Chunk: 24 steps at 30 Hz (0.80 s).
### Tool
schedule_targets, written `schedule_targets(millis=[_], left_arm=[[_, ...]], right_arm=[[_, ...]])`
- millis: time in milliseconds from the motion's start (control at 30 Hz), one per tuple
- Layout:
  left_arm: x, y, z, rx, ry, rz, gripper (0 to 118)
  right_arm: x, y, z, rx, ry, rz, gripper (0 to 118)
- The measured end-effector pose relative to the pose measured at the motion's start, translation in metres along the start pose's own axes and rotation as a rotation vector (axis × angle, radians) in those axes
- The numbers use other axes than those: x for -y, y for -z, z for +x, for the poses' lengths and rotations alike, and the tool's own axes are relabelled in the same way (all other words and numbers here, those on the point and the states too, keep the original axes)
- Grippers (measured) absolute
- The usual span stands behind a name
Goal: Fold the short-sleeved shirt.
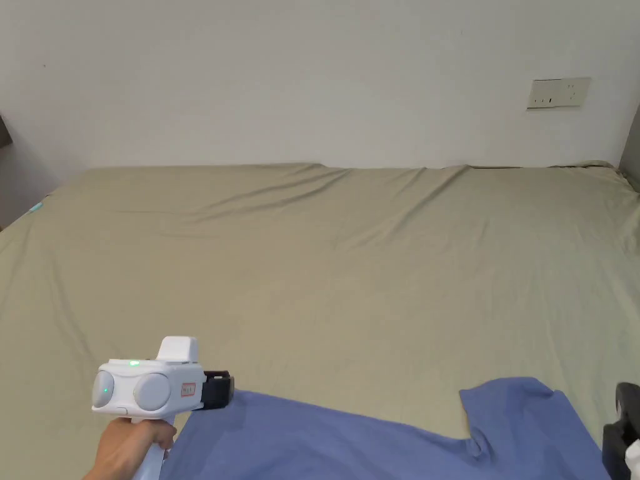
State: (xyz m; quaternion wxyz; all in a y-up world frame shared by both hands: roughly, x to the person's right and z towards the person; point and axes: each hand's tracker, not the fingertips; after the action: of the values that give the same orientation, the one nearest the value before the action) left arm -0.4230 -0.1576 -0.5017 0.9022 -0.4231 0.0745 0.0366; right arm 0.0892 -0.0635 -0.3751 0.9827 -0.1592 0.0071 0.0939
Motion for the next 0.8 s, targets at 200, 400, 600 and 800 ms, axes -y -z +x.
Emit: schedule_targets(millis=[200,400,600,800], left_arm=[[-0.003,0.059,-0.001,-0.002,-0.063,-0.105,91],[0.018,0.062,0.016,-0.004,-0.046,-0.037,8],[0.014,0.028,0.032,-0.019,-0.006,0.042,1],[0.01,-0.047,0.03,0.086,-0.044,0.158,1]], right_arm=[[0.015,0.037,-0.002,0.015,-0.003,-0.063,1],[0.033,0.054,0.004,0.019,0.01,-0.148,2],[0.053,0.097,0.026,0.011,0.034,-0.363,23],[0.096,0.169,0.045,-0.057,0.045,-0.65,115]])
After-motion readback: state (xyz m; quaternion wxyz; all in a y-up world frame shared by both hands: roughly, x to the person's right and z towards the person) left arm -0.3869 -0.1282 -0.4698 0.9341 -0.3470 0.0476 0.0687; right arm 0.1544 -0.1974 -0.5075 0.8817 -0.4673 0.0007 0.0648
